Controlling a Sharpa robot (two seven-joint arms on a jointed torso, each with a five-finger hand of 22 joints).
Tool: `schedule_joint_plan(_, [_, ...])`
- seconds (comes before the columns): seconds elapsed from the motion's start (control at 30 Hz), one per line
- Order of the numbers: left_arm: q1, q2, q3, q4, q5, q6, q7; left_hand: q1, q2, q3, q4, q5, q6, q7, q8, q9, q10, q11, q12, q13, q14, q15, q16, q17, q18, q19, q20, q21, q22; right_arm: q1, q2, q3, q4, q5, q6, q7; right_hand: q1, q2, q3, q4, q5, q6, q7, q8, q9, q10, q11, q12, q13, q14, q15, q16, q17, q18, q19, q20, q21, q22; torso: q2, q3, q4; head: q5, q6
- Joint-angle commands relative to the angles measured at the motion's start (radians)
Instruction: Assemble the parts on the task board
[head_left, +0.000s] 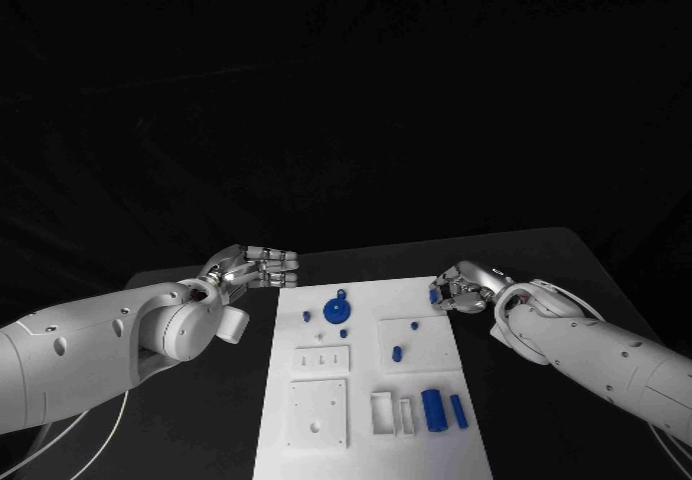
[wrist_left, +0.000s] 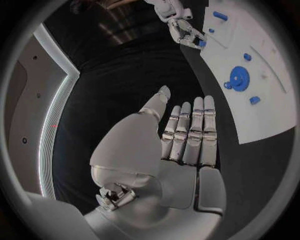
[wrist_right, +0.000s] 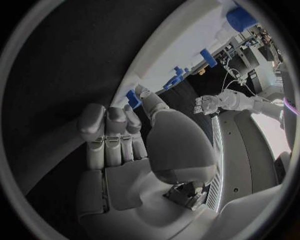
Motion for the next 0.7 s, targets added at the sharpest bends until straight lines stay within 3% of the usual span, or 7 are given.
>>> schedule_joint_plan(0.03, [0.000, 0.002, 0.001, 0.001, 0.002, 0.015, 0.008, -0.007, 0.005, -0.002, -0.004, 0.002, -0.004, 0.000, 0.000, 0.000, -0.005, 0.001, 0.004, 0.001, 0.001, 0.002, 0.001, 0.000, -0.002, -0.004, -0.001, 0.003, -0.002, -0.001, 0.005, -0.001, -0.003, -0.014, 0.003, -0.003, -0.012, 0.002, 0.006, 0.001, -0.003, -0.002, -0.001, 0.003, 0.001, 0.007, -0.002, 0.003, 0.001, 0.009, 0.000, 0.006, 0.001, 0.006, 0.007, -0.002, 0.005, 0.125, 0.000, 0.0010, -0.0010, 0.001, -0.001])
schedule_joint_plan(0.23, [0.000, 0.003, 0.001, 0.000, 0.002, 0.016, 0.007, -0.007, 0.005, -0.002, -0.004, 0.002, -0.004, 0.000, 0.000, 0.000, -0.005, 0.001, 0.004, 0.001, 0.001, 0.002, 0.001, 0.000, -0.002, -0.004, -0.001, 0.003, -0.002, -0.001, 0.009, -0.002, -0.009, -0.016, -0.001, -0.006, -0.012, 0.009, 0.017, 0.002, -0.021, 0.001, -0.001, 0.003, 0.001, 0.008, -0.002, 0.005, 0.002, 0.010, -0.001, 0.007, 0.003, 0.006, 0.007, -0.002, 0.006, 0.124, 0.000, 0.0009, -0.0004, 0.000, -0.001])
schedule_joint_plan(0.6, [0.000, 0.004, 0.001, -0.001, 0.001, 0.016, 0.005, -0.007, 0.005, -0.002, -0.004, 0.002, -0.004, 0.000, 0.000, 0.000, -0.005, 0.001, 0.004, 0.001, 0.001, 0.002, 0.001, 0.000, -0.002, -0.004, -0.001, 0.003, -0.002, -0.001, 0.013, -0.002, -0.015, -0.021, -0.027, -0.013, -0.020, 0.031, 0.142, 0.002, -0.148, 0.090, -0.020, 0.003, 0.003, 0.017, -0.013, 0.013, 0.007, 0.015, -0.010, 0.015, 0.014, 0.001, 0.009, -0.010, 0.019, 0.127, -0.001, 0.0011, -0.0008, 0.000, -0.002])
schedule_joint_plan(0.7, [0.000, 0.004, 0.001, -0.001, 0.001, 0.016, 0.004, -0.007, 0.005, -0.002, -0.004, 0.002, -0.004, 0.000, 0.000, 0.000, -0.005, 0.001, 0.004, 0.001, 0.001, 0.002, 0.001, 0.000, -0.002, -0.004, -0.001, 0.003, -0.002, -0.001, 0.014, -0.002, -0.016, -0.023, -0.037, -0.016, -0.024, 0.031, 0.166, 0.004, -0.161, 0.102, -0.023, 0.003, 0.004, 0.018, -0.014, 0.013, 0.008, 0.016, -0.011, 0.016, 0.016, 0.000, 0.009, -0.012, 0.021, 0.127, 0.000, 0.0010, -0.0005, -0.001, -0.002])
